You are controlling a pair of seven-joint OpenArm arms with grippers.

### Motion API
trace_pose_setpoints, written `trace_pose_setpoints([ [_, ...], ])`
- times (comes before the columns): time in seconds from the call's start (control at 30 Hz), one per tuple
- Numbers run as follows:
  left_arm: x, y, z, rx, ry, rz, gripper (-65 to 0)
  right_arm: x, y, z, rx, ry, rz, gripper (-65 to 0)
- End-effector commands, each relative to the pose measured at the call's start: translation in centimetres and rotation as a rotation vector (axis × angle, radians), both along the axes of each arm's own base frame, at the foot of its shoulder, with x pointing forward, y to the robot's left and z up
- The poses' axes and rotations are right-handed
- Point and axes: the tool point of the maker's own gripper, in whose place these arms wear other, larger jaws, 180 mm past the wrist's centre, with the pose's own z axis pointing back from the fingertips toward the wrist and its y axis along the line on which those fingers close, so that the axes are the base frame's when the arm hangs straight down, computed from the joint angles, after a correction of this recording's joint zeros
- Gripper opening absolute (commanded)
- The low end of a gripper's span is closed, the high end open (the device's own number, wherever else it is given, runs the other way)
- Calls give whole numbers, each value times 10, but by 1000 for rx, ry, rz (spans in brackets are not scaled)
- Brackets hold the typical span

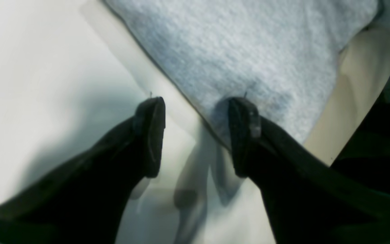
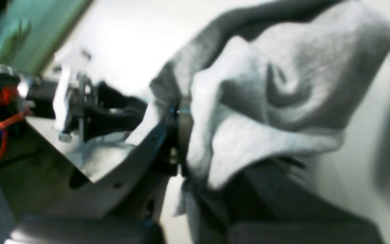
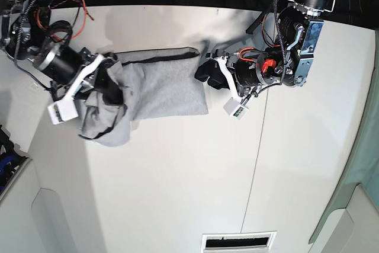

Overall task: Layout the t-shirt on the table in an organized manner, then fold the t-shirt properly
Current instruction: 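Fold the shirt end with the right gripper over the stack and press it flat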

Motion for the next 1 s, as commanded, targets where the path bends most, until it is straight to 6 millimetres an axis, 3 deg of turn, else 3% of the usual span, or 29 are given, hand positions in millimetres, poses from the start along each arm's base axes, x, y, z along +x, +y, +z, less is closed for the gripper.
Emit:
trace_pose_setpoints([
  [0.0, 7, -1, 7, -5, -24, -3, -319, 9, 16, 16, 24, -67, 38, -650],
  [0.07, 4, 0, 5, 6, -7, -13, -319, 6, 40, 11, -14, -66, 112, -644],
  [0.17, 1, 0, 3, 6, 11, -20, -319, -3, 70, 5, -31, -54, 194, -357],
  [0.23, 1, 0, 5, -6, 13, -16, -319, -9, 91, 7, -14, -74, 252, -282],
  [0.33, 2, 0, 8, -32, 19, -6, -319, -16, 115, 12, -14, -109, 323, -283],
  [0.47, -1, 1, 13, -68, 32, -26, -319, -12, 127, 15, -60, -146, 356, -283],
  [0.6, 8, 17, 26, -117, 3, 11, -320, 4, 120, 21, -90, -178, 314, -283],
  [0.7, 25, 42, 41, -125, -50, 94, -405, 22, 96, 25, -105, -190, 232, -291],
  [0.77, 35, 57, 61, -142, -105, 127, -493, 35, 75, 30, -109, -206, 160, -362],
  [0.8, 40, 63, 72, -148, -136, 135, -524, 41, 64, 34, -105, -219, 120, -429],
  [0.87, 46, 69, 98, -168, -197, 125, -553, 53, 41, 41, -100, -249, 42, -626],
  [0.97, 36, 56, 124, -191, -231, 34, -566, 66, 14, 50, -106, -280, -41, -650],
])
